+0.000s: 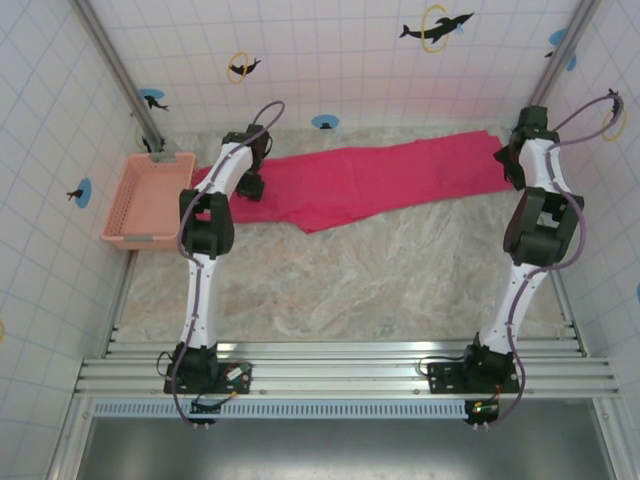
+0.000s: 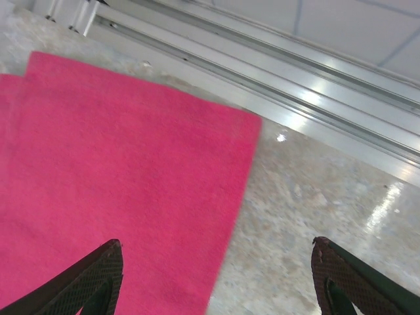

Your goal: Roll up the long pants

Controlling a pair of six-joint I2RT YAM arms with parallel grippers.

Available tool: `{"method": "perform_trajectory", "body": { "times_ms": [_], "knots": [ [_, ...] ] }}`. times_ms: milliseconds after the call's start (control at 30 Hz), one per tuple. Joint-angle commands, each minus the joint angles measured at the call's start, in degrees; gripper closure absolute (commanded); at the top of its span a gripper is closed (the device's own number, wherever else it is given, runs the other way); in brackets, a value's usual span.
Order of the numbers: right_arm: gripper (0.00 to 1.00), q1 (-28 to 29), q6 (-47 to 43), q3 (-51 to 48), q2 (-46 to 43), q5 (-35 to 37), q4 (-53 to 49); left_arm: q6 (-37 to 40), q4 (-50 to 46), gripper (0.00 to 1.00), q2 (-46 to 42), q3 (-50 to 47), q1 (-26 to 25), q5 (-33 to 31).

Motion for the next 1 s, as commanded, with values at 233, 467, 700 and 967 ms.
{"method": "perform_trajectory", "body": {
  "times_ms": [233, 467, 700, 967],
  "knots": [
    [0.23, 0.1, 4.6, 2.2, 9.2, 2.4, 2.0, 2.7, -6.2, 0.03, 0.0, -3.6, 0.0, -1.2],
    [0.23, -0.9, 6.0, 6.6, 13.9, 3.0, 1.8, 2.9, -7.5, 0.02, -0.4, -2.2, -1.5, -1.7],
    [0.25, -1.3, 8.0, 17.4, 22.7, 0.5, 0.1, 3.3, -9.4, 0.02, 0.1, 0.9, -3.5, -1.7],
    [0.45, -0.5, 11.0, 35.0, 35.1, -5.6, -0.1, 1.9, -12.0, 0.02, 0.7, 4.1, -4.9, -1.4]
  ]
}}
